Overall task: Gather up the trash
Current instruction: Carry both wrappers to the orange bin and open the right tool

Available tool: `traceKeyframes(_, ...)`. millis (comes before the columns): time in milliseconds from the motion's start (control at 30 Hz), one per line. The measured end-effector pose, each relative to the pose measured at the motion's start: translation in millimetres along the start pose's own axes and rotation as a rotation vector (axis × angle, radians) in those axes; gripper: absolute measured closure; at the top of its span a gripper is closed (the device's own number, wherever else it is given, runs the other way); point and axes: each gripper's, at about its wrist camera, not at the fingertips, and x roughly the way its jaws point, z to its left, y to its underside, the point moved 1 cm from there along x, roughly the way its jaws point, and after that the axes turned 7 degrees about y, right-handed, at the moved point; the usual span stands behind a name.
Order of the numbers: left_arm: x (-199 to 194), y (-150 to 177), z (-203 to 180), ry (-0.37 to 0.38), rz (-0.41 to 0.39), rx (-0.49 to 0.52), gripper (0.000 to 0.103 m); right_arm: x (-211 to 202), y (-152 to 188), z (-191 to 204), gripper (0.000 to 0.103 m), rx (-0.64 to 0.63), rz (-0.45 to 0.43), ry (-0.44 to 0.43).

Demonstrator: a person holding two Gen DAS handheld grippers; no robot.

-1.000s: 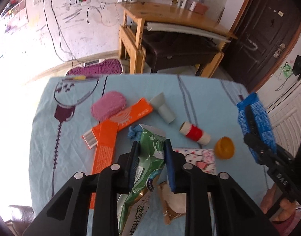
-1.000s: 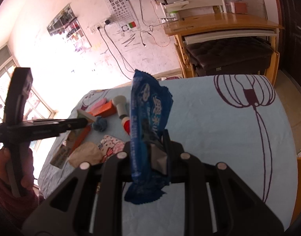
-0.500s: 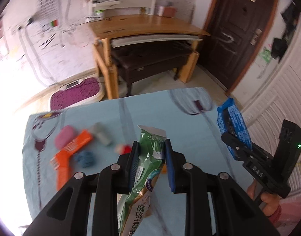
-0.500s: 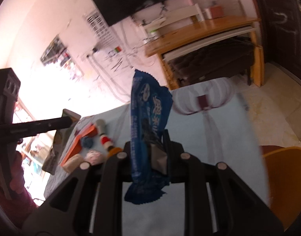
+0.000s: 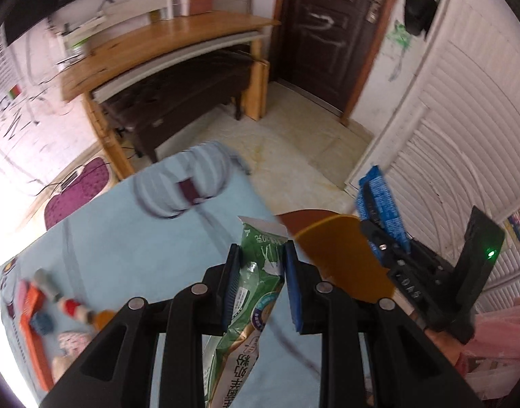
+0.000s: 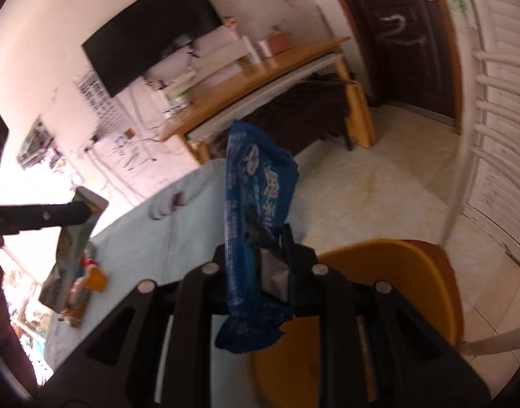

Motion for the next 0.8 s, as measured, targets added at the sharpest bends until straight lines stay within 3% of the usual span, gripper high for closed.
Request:
traceKeyframes(167, 33.8, -8.3, -35.3, 0.010, 0.045, 0.032, 0.081, 22.0, 8.6, -23.5, 0.085, 0.006, 0.027, 0.069)
traceKeyframes(367, 59.8, -16.8, -62.5, 0.001, 0.073, 0.050, 0.081, 34.1, 16.0, -46.5, 0.085, 0.010, 0.064, 0.083)
traceKeyframes(433, 66.5, -18.7, -68.5, 0.002, 0.082, 0.053, 0.081, 38.1, 18.6, -51.9, 0.077, 0.004, 0.081, 0.102)
traceKeyframes(567, 79.6, -21.3, -82.3, 0.003, 0.092, 0.066, 0.081, 38.5, 23.7, -64.8, 0.046, 0.025, 0.099, 0.103)
traceKeyframes(800, 94.2, -17.4, -98.3, 0.020, 0.112, 0.080, 0.081, 20.2, 17.7, -86.6, 0.044, 0.102, 0.044, 0.103)
